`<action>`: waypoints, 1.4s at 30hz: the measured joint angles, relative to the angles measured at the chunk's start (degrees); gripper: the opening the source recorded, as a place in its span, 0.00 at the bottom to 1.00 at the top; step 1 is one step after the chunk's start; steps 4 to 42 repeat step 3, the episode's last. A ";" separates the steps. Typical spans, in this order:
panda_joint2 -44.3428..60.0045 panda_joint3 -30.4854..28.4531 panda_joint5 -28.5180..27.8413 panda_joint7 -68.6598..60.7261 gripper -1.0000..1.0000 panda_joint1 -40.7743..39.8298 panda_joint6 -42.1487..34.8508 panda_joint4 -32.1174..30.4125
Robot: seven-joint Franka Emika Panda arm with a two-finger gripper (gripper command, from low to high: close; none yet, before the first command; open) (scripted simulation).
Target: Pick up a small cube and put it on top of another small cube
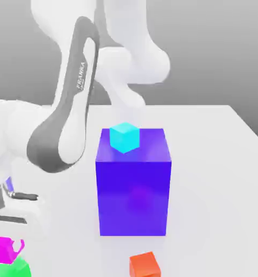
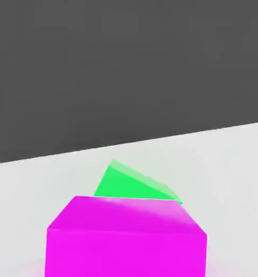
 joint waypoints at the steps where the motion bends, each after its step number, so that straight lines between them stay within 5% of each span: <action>1: 0.00 0.00 0.00 0.00 1.00 0.00 0.00 0.00; 42: 0.00 0.00 0.00 0.00 1.00 0.00 0.00 0.00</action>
